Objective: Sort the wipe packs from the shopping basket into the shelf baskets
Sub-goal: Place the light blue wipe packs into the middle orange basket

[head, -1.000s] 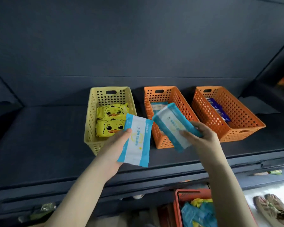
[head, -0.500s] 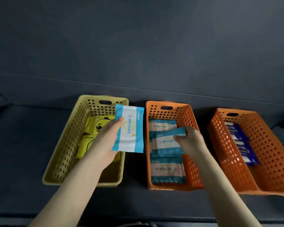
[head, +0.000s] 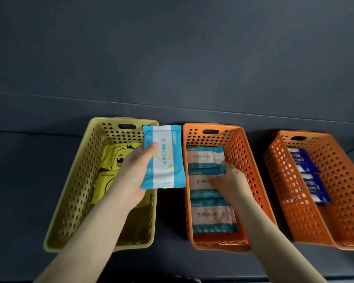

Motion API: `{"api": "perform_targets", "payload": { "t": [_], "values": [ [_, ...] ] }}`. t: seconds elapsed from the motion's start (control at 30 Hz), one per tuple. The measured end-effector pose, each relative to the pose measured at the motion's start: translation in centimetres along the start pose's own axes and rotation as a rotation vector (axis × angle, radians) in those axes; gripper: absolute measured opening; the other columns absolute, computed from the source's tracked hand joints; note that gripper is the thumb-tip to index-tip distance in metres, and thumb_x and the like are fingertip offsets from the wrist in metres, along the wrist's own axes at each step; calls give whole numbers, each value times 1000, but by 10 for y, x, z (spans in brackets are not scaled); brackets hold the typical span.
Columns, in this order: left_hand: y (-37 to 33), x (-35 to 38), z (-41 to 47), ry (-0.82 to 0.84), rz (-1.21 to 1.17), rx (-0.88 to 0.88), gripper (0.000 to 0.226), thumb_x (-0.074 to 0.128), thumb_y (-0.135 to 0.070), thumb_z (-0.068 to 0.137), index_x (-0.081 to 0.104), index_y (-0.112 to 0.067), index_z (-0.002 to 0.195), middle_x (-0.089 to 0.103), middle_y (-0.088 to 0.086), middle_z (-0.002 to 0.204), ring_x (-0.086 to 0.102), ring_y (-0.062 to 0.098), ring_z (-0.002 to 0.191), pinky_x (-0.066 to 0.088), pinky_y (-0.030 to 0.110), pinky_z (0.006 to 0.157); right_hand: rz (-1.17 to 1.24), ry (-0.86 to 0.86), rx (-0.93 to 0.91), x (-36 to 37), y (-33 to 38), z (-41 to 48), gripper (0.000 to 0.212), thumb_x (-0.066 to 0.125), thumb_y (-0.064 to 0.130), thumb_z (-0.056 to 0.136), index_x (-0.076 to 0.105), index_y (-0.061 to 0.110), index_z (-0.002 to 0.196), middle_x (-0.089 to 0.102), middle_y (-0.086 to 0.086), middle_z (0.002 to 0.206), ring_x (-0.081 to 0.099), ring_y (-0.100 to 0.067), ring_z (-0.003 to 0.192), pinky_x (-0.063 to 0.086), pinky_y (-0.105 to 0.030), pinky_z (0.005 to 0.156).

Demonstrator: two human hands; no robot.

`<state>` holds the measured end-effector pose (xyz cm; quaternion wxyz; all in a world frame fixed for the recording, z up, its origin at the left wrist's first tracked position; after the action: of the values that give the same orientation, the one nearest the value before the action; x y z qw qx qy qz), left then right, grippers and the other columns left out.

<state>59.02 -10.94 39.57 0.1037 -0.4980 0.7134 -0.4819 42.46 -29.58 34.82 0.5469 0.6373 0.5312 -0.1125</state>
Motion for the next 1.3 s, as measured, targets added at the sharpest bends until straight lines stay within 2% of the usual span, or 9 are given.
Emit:
{"api": "perform_targets", "payload": {
  "t": [0.33,0.4,0.53,0.7,0.77,0.87,1.0,1.13,1.3],
  "values": [
    [-6,6,-3,-2,-38,15,10,55,-12,95,60,-15,103,74,3,101,72,20,88,58,44,77,-228,-243,-238,-24,28,-15,51,65,41,87,55,14,129,54,-6,130,57,-25,113,50,-37,93],
    [-6,14,-5,-9,-96,11,6,53,-11,96,58,-14,100,72,5,103,70,22,92,56,46,80,4,-195,-358,-31,43,-30,41,56,48,91,63,18,118,66,2,115,64,-15,103,54,-36,88],
    [0,42,-10,51,-150,34,4,52,-14,98,53,-11,100,69,11,107,67,25,101,53,45,90,701,279,-268,-15,64,-63,36,49,44,94,64,21,117,72,3,109,68,-13,101,56,-35,87],
    [14,64,-13,157,90,148,18,55,-15,96,52,-10,114,67,6,113,65,14,103,52,27,85,891,231,-250,-22,57,-60,31,70,24,81,68,9,108,72,-14,105,68,-35,98,54,-48,87],
    [13,56,-12,105,218,271,29,54,-15,97,46,-15,124,56,-1,128,56,2,114,45,17,91,766,168,-293,-38,48,-54,22,69,18,84,70,10,104,73,-14,100,69,-33,92,55,-44,80],
    [13,43,-10,65,250,307,50,53,-17,97,32,-23,143,32,-2,153,33,6,138,28,27,113,253,84,-393,-71,40,-44,20,66,19,90,68,18,109,71,4,99,69,-14,88,54,-20,67],
    [26,46,-1,109,303,164,61,50,-16,99,20,-25,152,19,-2,160,21,10,144,19,25,110,-397,369,-407,-56,31,-43,25,66,29,89,65,28,114,66,14,108,63,0,91,54,-19,72],
    [39,55,-2,192,611,102,61,46,-18,102,16,-33,153,29,-5,157,32,9,138,26,31,115,-469,561,-503,-14,32,-56,30,66,22,89,62,25,118,64,11,120,61,-4,106,51,-26,94],
    [35,61,-7,228,669,118,57,42,-16,103,20,-35,152,38,-16,144,36,-1,121,32,23,102,-554,514,-498,10,17,-46,31,64,23,91,60,27,121,59,8,128,58,-9,114,50,-32,98]
  ]
}}
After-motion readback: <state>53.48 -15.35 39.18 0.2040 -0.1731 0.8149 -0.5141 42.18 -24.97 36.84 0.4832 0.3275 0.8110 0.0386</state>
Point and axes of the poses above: each hand's wrist, its own z-axis towards the middle knuckle, its own x-axis out of the palm, y = z × x, the point moved 8 cm from there along z, towards the middle knuckle
